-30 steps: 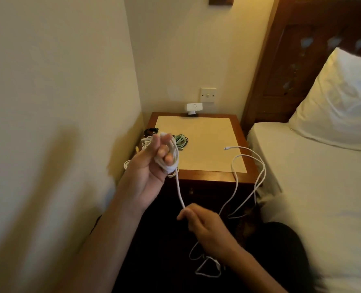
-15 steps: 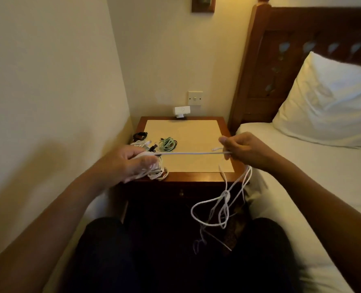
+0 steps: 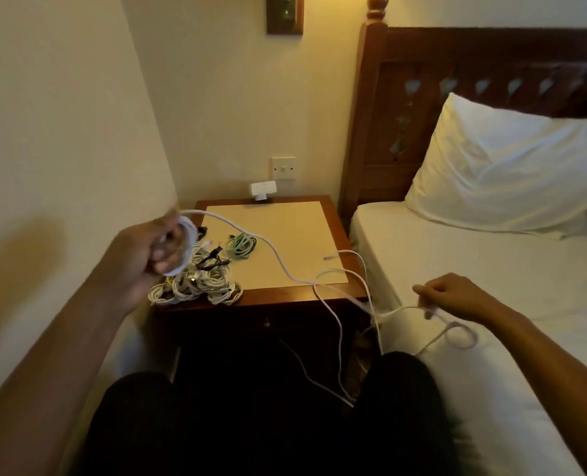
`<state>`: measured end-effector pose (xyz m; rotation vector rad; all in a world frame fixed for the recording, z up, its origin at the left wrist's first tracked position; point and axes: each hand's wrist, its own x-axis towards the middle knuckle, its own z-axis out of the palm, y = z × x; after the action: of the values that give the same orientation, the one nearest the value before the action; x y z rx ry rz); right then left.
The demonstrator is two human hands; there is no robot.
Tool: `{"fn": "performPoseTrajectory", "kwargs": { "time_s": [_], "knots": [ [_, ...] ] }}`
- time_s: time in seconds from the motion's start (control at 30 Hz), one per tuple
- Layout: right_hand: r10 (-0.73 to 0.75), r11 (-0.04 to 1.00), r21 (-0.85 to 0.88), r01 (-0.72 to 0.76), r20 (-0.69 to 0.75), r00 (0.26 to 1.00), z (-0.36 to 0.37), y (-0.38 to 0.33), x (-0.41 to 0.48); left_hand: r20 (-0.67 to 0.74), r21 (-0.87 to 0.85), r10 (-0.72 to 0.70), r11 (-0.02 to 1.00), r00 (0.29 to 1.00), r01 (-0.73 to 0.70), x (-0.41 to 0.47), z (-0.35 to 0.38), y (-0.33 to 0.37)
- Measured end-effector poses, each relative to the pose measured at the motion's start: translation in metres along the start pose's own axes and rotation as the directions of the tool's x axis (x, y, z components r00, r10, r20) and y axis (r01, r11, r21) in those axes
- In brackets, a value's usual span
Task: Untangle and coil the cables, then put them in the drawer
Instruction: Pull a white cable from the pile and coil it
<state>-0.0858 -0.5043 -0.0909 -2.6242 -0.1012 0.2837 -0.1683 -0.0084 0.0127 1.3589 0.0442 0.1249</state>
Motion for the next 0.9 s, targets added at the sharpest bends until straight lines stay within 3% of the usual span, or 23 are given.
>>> {"fn": "performPoseTrajectory", "kwargs": {
  "time_s": [0.07, 0.13, 0.2, 0.27, 0.33, 0.37, 0.43, 0.53, 0.57, 0.63, 0.7, 0.73, 0.83, 0.9],
  "knots": [
    [-0.113, 0.993, -0.015, 0.113, 0.020, 0.993, -0.003, -0.038, -0.003, 0.202, 0.147, -0.070, 0.988, 0.977, 0.040, -0.015, 0.036, 0.010],
    [-0.270, 0.959, 0.103, 0.264, 0.054, 0.961, -0.003, -0.091, -0.013, 0.348, 0.200, -0.150, 0.976, 0.925, 0.083, -0.028, 0.070, 0.016],
    [-0.469, 0.838, 0.369, 0.403, 0.108, 0.877, 0.001, -0.150, -0.033, 0.430, 0.116, -0.201, 0.979, 0.880, 0.166, -0.035, 0.093, 0.015],
    [-0.618, 0.676, 0.557, 0.482, 0.073, 0.782, 0.017, -0.194, -0.055, 0.456, -0.004, -0.200, 0.974, 0.867, 0.226, -0.036, 0.102, 0.010],
    [-0.611, 0.574, 0.650, 0.498, -0.065, 0.789, 0.048, -0.216, -0.063, 0.410, -0.131, -0.147, 0.967, 0.900, 0.218, -0.033, 0.100, 0.008],
    [-0.568, 0.567, 0.661, 0.492, -0.119, 0.815, 0.067, -0.219, -0.062, 0.376, -0.193, -0.110, 0.962, 0.920, 0.194, -0.033, 0.096, 0.008],
    [-0.499, 0.664, 0.589, 0.460, -0.108, 0.860, 0.104, -0.216, -0.058, 0.306, -0.325, -0.035, 0.936, 0.951, 0.139, -0.031, 0.087, 0.009],
    [-0.458, 0.838, 0.411, 0.360, 0.168, 0.873, 0.142, -0.211, -0.071, 0.214, -0.414, 0.018, 0.907, 0.977, 0.074, -0.027, 0.076, 0.000],
    [-0.454, 0.861, 0.373, 0.345, 0.260, 0.852, 0.146, -0.215, -0.080, 0.170, -0.351, 0.014, 0.935, 0.985, 0.048, -0.027, 0.075, -0.008],
    [-0.482, 0.870, 0.304, 0.388, 0.366, 0.796, 0.141, -0.229, -0.098, 0.082, -0.037, 0.018, 0.999, 0.996, -0.015, -0.029, 0.073, -0.030],
    [-0.535, 0.845, 0.236, 0.480, 0.354, 0.767, 0.123, -0.241, -0.109, 0.085, 0.313, 0.042, 0.947, 0.996, -0.066, -0.033, 0.069, -0.054],
    [-0.568, 0.822, 0.175, 0.541, 0.301, 0.766, 0.109, -0.246, -0.112, 0.120, 0.409, 0.013, 0.910, 0.993, -0.062, -0.035, 0.066, -0.064],
    [-0.629, 0.775, 0.048, 0.630, 0.147, 0.763, 0.064, -0.252, -0.102, 0.268, 0.470, -0.115, 0.882, 0.957, -0.026, -0.047, 0.053, -0.079],
    [-0.629, 0.777, 0.118, 0.619, 0.095, 0.771, 0.041, -0.244, -0.081, 0.345, 0.466, -0.170, 0.884, 0.923, -0.012, -0.062, 0.049, -0.077]
  ]
}}
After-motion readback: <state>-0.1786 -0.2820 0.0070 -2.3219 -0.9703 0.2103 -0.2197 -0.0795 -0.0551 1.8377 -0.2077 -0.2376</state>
